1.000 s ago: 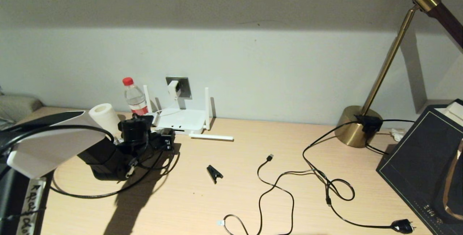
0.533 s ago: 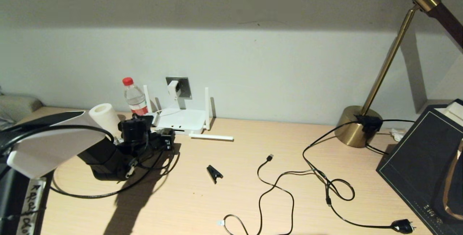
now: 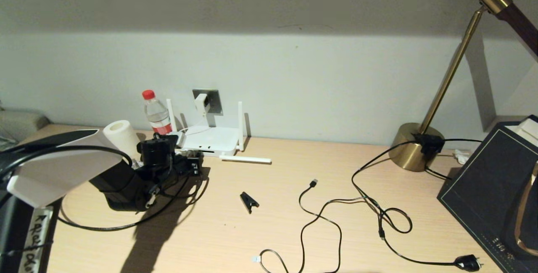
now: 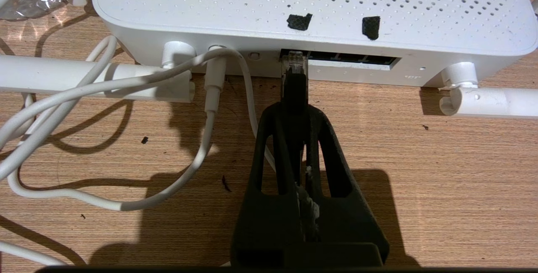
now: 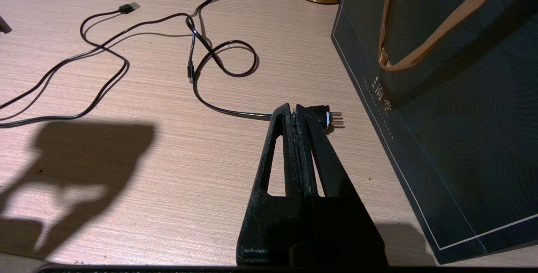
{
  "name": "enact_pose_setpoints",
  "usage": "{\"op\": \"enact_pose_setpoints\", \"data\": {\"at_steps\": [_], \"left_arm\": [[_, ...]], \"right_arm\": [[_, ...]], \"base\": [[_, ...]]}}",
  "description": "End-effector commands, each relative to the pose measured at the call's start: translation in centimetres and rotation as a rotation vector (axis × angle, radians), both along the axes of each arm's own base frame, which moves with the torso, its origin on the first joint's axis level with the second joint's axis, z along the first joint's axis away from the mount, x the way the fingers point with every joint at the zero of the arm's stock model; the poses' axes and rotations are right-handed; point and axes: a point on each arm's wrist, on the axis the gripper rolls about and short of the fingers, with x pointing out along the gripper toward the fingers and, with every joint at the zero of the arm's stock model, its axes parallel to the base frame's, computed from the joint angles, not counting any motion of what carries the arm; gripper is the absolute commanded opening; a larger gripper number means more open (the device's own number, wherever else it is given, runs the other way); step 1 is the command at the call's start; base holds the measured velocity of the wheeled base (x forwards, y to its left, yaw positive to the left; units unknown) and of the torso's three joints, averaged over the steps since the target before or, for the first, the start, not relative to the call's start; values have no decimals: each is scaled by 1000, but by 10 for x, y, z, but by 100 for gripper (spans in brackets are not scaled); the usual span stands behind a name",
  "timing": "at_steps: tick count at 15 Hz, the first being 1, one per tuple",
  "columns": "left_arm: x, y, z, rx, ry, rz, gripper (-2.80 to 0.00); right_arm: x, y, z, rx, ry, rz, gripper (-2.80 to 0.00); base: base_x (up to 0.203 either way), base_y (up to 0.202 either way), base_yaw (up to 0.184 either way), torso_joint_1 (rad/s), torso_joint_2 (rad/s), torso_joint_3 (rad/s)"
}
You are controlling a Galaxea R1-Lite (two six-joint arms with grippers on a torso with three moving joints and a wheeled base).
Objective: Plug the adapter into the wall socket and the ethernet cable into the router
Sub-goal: Plug cable into router interface
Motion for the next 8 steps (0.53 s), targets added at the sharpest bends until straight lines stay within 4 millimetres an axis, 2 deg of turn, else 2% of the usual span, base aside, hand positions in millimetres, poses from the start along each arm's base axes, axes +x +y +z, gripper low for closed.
{"op": "enact_pose_setpoints", "data": {"at_steps": [1,8], "left_arm": [[0,-1,0,-1,-2,-2,-280],[1,-3,0,-1,-4,-7,-280]], "right_arm": [[0,0,0,0,3,1,-280],[0,0,0,0,2,1,-280]], "base": [[0,0,0,0,0,0],[0,0,0,0,0,0]]}}
